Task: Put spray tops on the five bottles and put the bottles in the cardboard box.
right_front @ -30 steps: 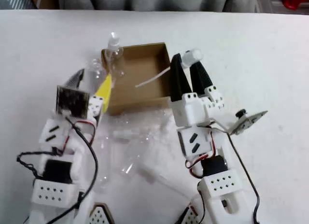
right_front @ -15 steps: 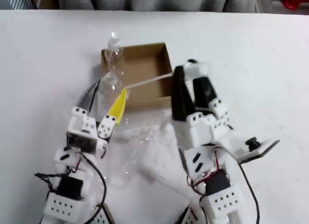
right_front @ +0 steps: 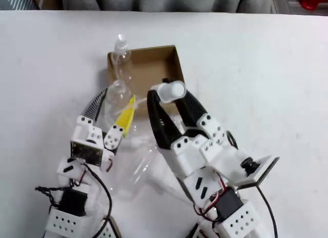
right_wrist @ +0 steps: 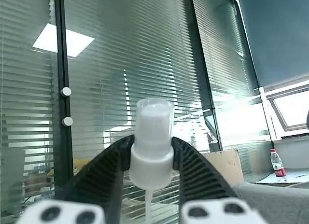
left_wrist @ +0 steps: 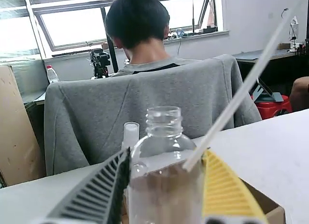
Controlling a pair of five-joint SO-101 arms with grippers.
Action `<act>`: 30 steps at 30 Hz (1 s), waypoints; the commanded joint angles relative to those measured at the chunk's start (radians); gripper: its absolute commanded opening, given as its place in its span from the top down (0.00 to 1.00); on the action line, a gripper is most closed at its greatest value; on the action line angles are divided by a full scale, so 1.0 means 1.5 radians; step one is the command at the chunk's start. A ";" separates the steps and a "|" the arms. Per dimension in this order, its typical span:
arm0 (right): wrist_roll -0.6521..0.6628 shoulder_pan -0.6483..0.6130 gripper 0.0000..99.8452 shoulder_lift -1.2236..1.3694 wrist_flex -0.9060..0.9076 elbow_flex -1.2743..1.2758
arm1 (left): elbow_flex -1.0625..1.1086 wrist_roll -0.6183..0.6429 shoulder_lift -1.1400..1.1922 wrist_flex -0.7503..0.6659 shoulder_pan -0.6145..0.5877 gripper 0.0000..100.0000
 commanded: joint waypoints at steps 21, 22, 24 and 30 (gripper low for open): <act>0.053 0.074 0.98 0.342 0.169 -0.386 | -0.003 0.001 -0.017 0.040 -0.002 0.98; 0.065 0.072 0.98 0.344 0.172 -0.386 | -0.003 0.001 -0.017 0.040 -0.002 0.98; 0.077 0.062 0.98 0.345 0.174 -0.382 | -0.003 0.001 -0.017 0.040 -0.002 0.98; 0.076 0.058 0.98 0.346 0.170 -0.362 | -0.003 0.001 -0.017 0.040 -0.002 0.98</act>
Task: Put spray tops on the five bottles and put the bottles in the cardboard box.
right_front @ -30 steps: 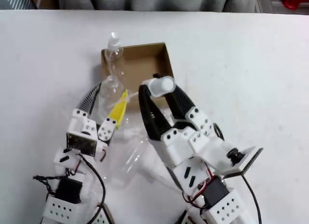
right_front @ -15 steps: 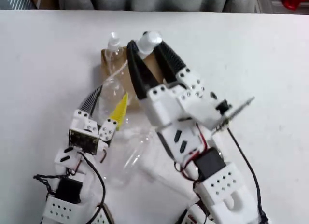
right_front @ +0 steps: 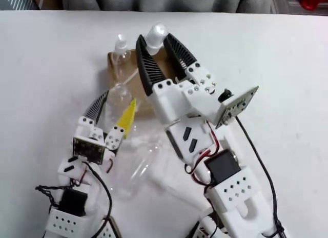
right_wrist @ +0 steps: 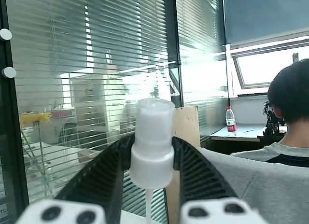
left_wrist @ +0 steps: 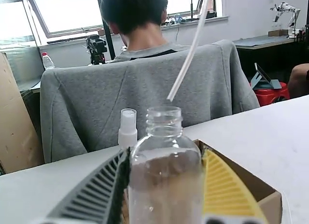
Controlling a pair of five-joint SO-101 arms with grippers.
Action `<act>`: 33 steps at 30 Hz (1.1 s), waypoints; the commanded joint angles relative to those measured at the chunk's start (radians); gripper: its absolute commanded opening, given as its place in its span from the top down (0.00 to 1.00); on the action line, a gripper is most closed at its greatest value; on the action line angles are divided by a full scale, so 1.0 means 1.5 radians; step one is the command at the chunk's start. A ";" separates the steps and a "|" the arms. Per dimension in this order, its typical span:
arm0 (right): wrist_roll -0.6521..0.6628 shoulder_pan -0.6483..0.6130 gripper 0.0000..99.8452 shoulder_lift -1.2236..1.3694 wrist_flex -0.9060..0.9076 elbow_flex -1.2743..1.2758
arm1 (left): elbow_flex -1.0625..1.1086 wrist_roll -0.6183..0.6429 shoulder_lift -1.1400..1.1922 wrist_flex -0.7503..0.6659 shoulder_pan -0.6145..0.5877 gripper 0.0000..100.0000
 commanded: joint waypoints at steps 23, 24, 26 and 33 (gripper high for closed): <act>-0.062 -0.022 0.98 0.063 -0.013 0.017 | -0.003 0.002 -0.017 0.009 -0.002 0.98; -0.065 -0.022 0.98 0.080 -0.023 0.019 | -0.003 0.002 -0.017 0.009 -0.002 0.98; -0.066 -0.022 0.98 0.111 -0.050 0.019 | -0.003 0.002 -0.017 0.009 -0.002 0.98; -0.066 -0.044 0.98 0.153 0.010 0.017 | -0.003 0.002 -0.017 0.010 -0.002 0.98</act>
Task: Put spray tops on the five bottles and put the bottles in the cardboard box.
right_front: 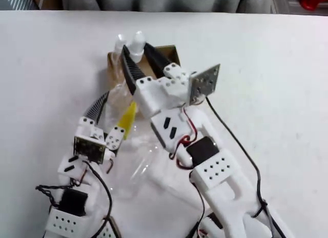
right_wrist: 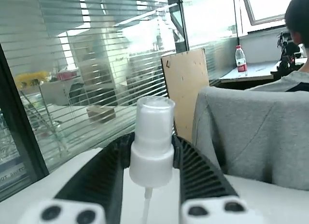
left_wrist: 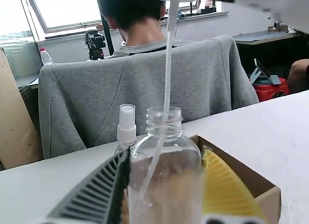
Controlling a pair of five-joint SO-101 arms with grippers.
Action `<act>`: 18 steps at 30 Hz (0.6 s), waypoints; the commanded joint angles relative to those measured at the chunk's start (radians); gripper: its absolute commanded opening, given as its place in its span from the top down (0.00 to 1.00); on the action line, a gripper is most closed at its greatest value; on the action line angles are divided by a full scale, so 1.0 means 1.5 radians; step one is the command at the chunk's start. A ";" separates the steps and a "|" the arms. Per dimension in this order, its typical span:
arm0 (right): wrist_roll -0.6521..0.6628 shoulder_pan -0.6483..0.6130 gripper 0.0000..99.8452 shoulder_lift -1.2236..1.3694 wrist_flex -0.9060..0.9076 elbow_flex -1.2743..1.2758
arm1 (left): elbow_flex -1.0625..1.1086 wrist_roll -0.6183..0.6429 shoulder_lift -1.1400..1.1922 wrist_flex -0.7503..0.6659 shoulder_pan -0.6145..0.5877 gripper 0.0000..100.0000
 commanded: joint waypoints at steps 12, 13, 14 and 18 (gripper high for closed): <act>-0.005 -0.052 0.85 0.001 0.353 -0.147 | -0.003 0.002 -0.017 0.000 -0.002 0.98; -0.003 -0.052 0.84 0.001 0.370 -0.158 | -0.003 0.002 -0.017 0.000 -0.002 0.98; -0.001 -0.052 0.83 0.001 0.383 -0.167 | -0.003 0.002 -0.017 0.000 -0.002 0.98; 0.000 -0.051 0.83 -0.007 0.437 -0.210 | -0.003 0.002 -0.017 0.009 -0.002 0.98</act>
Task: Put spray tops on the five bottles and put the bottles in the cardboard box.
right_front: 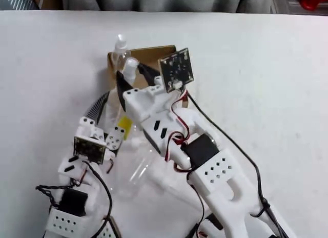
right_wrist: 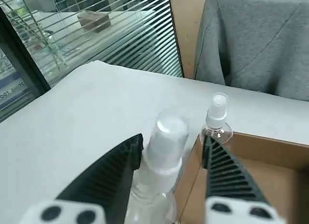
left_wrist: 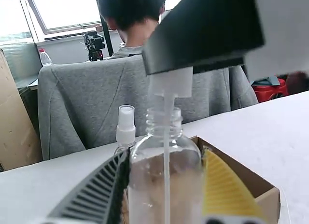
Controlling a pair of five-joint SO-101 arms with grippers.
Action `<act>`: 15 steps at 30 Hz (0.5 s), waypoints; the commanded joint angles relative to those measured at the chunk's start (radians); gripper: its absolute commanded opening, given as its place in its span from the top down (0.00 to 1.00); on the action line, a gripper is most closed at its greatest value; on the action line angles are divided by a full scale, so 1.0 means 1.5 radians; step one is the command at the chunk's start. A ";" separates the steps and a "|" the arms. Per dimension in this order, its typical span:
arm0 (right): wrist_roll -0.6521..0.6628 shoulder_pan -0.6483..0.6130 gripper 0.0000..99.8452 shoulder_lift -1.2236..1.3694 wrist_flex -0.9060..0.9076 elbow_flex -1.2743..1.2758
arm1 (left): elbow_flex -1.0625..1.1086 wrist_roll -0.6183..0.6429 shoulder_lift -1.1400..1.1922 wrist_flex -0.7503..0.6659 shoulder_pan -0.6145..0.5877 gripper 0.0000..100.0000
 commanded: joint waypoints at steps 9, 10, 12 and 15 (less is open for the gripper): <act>-0.004 0.003 0.83 -0.074 0.146 -0.173 | -0.003 0.002 -0.017 0.012 -0.004 0.98; 0.000 0.004 0.83 -0.080 0.146 -0.174 | -0.003 0.002 -0.017 0.012 -0.004 0.98; 0.001 0.021 0.86 -0.082 0.145 -0.175 | -0.003 0.002 -0.017 0.012 -0.004 0.98; -0.003 0.062 0.99 -0.081 0.131 -0.171 | -0.003 0.002 -0.017 0.012 -0.004 0.98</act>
